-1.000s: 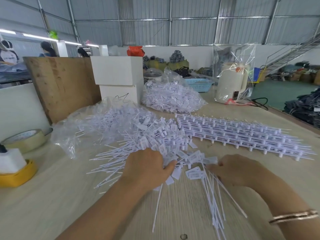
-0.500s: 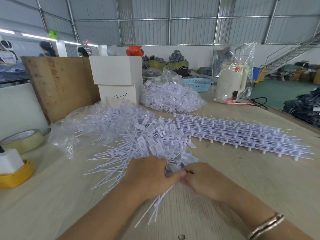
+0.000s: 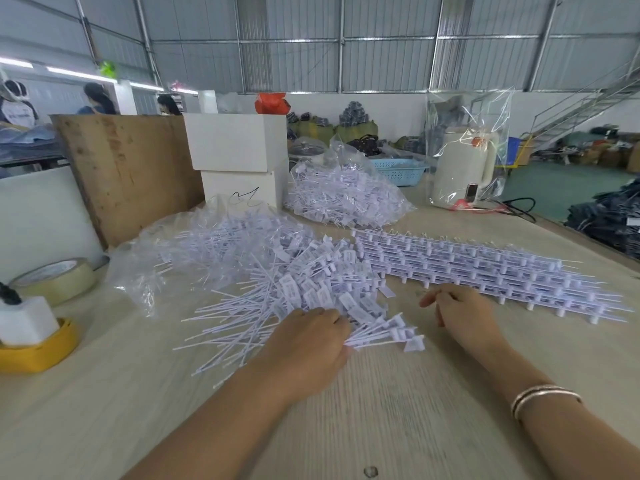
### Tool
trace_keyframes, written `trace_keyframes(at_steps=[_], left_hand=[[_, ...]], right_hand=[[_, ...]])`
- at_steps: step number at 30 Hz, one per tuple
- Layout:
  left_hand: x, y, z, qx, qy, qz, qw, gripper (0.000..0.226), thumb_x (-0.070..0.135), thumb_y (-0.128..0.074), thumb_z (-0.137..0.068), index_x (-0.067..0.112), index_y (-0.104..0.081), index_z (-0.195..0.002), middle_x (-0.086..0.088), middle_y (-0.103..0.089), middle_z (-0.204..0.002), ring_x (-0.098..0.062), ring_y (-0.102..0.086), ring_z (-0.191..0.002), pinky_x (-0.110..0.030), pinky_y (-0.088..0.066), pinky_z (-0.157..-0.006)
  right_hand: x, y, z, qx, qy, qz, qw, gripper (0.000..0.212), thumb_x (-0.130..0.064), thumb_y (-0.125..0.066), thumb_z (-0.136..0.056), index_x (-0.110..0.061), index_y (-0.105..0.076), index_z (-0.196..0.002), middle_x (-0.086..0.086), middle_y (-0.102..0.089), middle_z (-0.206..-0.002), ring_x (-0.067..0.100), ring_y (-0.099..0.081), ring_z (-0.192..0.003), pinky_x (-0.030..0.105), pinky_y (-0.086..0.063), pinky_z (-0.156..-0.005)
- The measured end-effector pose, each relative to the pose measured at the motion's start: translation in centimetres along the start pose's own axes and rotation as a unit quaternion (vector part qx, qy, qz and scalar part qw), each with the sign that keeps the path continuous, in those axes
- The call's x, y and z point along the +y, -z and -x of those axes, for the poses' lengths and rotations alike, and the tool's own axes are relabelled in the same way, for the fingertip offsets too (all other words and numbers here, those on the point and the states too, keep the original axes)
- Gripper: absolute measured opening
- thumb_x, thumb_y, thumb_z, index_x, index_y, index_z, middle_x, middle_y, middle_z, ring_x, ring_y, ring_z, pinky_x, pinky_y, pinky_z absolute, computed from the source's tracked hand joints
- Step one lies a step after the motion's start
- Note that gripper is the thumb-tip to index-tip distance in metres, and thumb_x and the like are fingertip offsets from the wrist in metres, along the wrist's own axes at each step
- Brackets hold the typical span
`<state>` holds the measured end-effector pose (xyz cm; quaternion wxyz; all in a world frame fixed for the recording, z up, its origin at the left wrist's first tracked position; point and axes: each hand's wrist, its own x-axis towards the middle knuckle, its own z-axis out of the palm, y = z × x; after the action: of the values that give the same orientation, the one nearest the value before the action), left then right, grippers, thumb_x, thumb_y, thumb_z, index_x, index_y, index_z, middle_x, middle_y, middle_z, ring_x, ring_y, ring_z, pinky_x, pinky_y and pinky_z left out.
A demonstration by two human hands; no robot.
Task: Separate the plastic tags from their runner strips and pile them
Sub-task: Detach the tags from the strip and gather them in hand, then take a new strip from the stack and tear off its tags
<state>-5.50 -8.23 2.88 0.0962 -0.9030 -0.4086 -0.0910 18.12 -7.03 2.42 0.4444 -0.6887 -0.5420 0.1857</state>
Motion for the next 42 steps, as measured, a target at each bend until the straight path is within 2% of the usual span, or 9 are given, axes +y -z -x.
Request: trace_keyframes(at_steps=[7,12,17,21,26,31,34,38,42], left_hand=[[-0.2,1.5,0.0,0.031,-0.021,0.057,0.998,0.02,0.035,-0.03,-0.101,0.019,-0.04,-0.107,0.005,-0.043,-0.078,-0.022,-0.049,-0.074,-0.032,-0.024,-0.061],[-1.6,1.8,-0.5,0.21,0.045,0.041,0.976,0.01,0.024,-0.041,-0.099,0.016,-0.046,-0.097,0.004,-0.051,-0.071,-0.013,-0.035,-0.055,-0.029,-0.025,-0.061],[-4.6,-0.7,-0.5,0.097,0.166,-0.051,0.98,0.031,0.023,-0.034,-0.1,0.022,-0.039,-0.13,0.001,-0.046,-0.121,-0.02,-0.046,-0.108,-0.031,-0.032,-0.084],[-4.8,-1.4,-0.6,0.067,0.187,-0.035,0.979,0.04,0.029,-0.034,-0.095,0.021,-0.039,-0.134,0.0,-0.037,-0.124,-0.02,-0.037,-0.111,-0.031,-0.03,-0.091],[-4.1,-0.6,-0.3,0.132,0.232,0.016,0.964,0.051,0.045,-0.041,-0.089,0.018,-0.038,-0.132,0.0,-0.033,-0.125,-0.019,-0.034,-0.114,-0.032,-0.029,-0.096],[-2.9,-0.7,0.3,0.011,0.131,0.081,0.988,0.106,0.088,-0.036,-0.064,0.042,0.02,-0.141,0.016,0.018,-0.15,-0.013,0.005,-0.141,-0.039,-0.005,-0.114],[-2.6,-1.9,0.1,-0.029,0.093,0.034,0.995,0.101,0.081,-0.038,-0.075,0.044,0.039,-0.131,0.013,0.033,-0.149,-0.013,0.018,-0.142,-0.038,0.004,-0.114],[-4.2,-1.9,-0.1,0.015,0.111,0.006,0.994,0.088,0.066,-0.038,-0.088,0.043,0.034,-0.133,0.01,0.021,-0.155,-0.013,0.009,-0.144,-0.038,-0.004,-0.115],[-3.7,-1.3,0.1,0.025,0.111,0.011,0.993,0.092,0.071,-0.034,-0.085,0.042,0.041,-0.129,0.009,0.035,-0.15,-0.013,0.027,-0.14,-0.039,0.014,-0.115]], right_hand=[[1.2,-0.6,-0.7,-0.03,0.007,0.031,0.999,0.034,-0.008,-0.04,-0.092,-0.022,-0.066,-0.074,0.003,-0.065,-0.067,0.016,-0.053,-0.057,0.025,-0.036,-0.052],[1.4,-0.8,-1.0,-0.033,-0.008,0.04,0.999,0.039,-0.01,-0.039,-0.091,-0.025,-0.066,-0.068,-0.002,-0.062,-0.057,0.009,-0.049,-0.046,0.024,-0.033,-0.048],[1.5,-1.0,-1.1,-0.046,-0.015,0.039,0.998,0.04,-0.011,-0.039,-0.091,-0.026,-0.067,-0.067,-0.002,-0.064,-0.058,0.009,-0.05,-0.047,0.025,-0.035,-0.051],[1.7,-1.0,-1.1,-0.056,-0.012,0.043,0.997,0.042,-0.009,-0.038,-0.091,-0.025,-0.066,-0.066,-0.003,-0.063,-0.055,0.01,-0.05,-0.046,0.026,-0.038,-0.051],[1.7,-1.1,-1.2,-0.066,-0.012,0.035,0.997,0.043,-0.009,-0.037,-0.092,-0.025,-0.066,-0.066,0.001,-0.064,-0.058,0.014,-0.052,-0.05,0.029,-0.042,-0.055],[1.9,-1.1,-1.2,-0.067,-0.005,0.04,0.997,0.042,-0.009,-0.037,-0.092,-0.026,-0.067,-0.067,0.0,-0.065,-0.059,0.012,-0.053,-0.051,0.029,-0.043,-0.057],[1.8,-1.1,-1.2,-0.07,-0.004,0.042,0.997,0.042,-0.008,-0.037,-0.091,-0.025,-0.066,-0.067,0.001,-0.065,-0.059,0.012,-0.052,-0.05,0.028,-0.042,-0.055],[1.6,-1.1,-1.0,-0.079,0.003,0.057,0.995,0.04,-0.006,-0.037,-0.09,-0.024,-0.066,-0.069,0.0,-0.063,-0.06,0.015,-0.053,-0.054,0.029,-0.043,-0.058],[1.2,-1.1,-0.9,-0.083,0.014,0.074,0.994,0.039,-0.007,-0.037,-0.09,-0.026,-0.065,-0.07,0.002,-0.064,-0.064,0.018,-0.054,-0.058,0.031,-0.045,-0.061]])
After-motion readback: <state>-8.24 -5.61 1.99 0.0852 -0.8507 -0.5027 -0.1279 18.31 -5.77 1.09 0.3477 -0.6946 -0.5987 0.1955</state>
